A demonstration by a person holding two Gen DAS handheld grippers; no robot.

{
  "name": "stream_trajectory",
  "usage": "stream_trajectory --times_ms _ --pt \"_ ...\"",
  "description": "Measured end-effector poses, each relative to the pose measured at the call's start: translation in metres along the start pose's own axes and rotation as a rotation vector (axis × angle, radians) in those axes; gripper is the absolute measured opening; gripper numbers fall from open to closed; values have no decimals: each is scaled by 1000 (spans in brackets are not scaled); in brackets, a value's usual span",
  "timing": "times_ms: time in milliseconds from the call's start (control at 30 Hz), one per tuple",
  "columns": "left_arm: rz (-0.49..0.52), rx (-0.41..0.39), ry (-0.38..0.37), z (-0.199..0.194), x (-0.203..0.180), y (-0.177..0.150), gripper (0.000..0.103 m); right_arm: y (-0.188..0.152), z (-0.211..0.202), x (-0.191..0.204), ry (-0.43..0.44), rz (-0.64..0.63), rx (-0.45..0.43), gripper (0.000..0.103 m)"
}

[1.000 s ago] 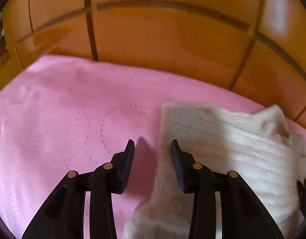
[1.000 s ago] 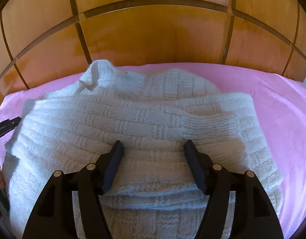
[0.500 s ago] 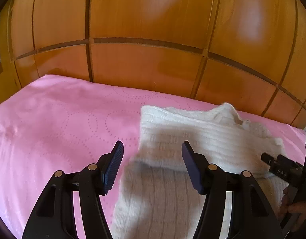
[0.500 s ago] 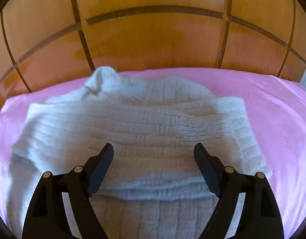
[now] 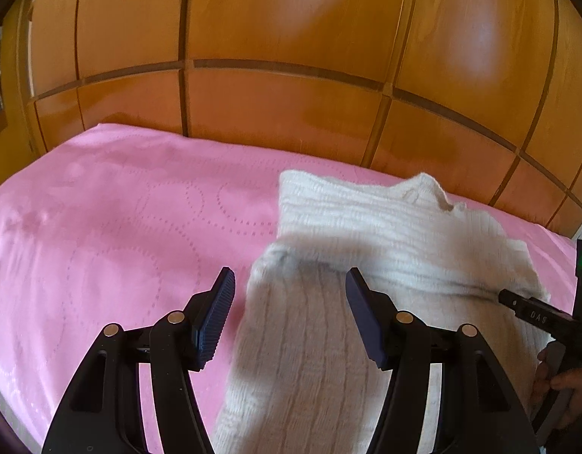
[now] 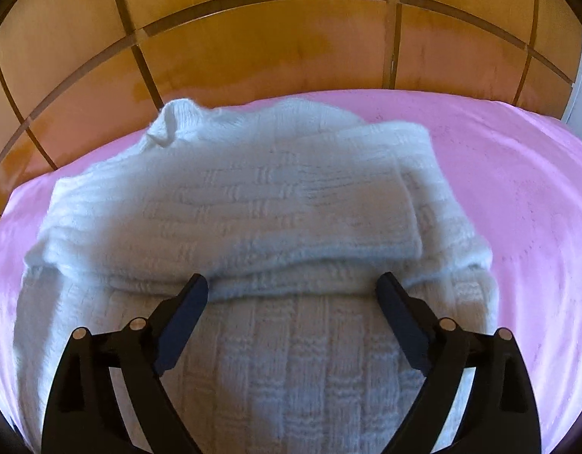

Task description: Fold small clothes

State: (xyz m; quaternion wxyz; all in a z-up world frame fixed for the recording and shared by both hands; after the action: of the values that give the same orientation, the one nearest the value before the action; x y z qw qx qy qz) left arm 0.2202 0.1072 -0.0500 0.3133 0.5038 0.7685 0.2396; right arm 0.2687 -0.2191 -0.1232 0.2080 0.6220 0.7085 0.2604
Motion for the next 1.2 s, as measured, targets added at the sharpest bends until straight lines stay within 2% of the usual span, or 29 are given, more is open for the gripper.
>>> stream_trajectory --times_ms 133,167,200,233,467,567,667,833,1033,1100,1133,1200 --pt "2 24 5 -4 7 -13 60 -11 -17 -7 6 19 -11 91" --pt "2 36 2 -5 10 -19 64 -13 -22 -9 6 24 -13 91" --pt "0 39 0 -7 12 -22 74 -18 -29 -15 2 33 -18 91" --pt "-4 38 -5 -10 16 -26 76 -22 -36 -22 -6 43 -24 91" --pt "-27 104 -17 -16 43 -56 76 -67 -63 -73 -34 143 -4 91" --pt "-45 143 -28 -18 54 -71 76 -93 -72 -85 2 189 19 91" --pt "-62 195 -59 -22 63 -89 75 -116 -85 -84 46 193 19 91" --pt "-67 264 -125 -34 67 -113 66 -148 -109 -70 117 162 44 90" --pt "-85 319 -222 -58 75 -136 60 -188 -131 -44 198 98 110 73" --pt "-103 339 -260 -66 78 -143 59 -200 -136 -36 218 77 135 60" --pt "-105 348 -272 -69 79 -147 52 -206 -139 -33 231 67 148 57" --pt "-103 380 -296 -76 80 -156 45 -215 -143 -27 255 43 170 40"
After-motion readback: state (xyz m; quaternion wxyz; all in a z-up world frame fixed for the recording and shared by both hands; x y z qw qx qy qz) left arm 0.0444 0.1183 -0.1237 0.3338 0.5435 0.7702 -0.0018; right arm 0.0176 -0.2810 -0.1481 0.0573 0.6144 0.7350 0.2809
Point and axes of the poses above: each gripper's, at about its wrist camera, not at the fingertips, and z roughly the way its jaws point, x to its left, y to its top, the point moved 9 cm from there along z, roughly the way its jaws point, and after that the axes turned 10 degrees about -z, right-handed, at the moved point
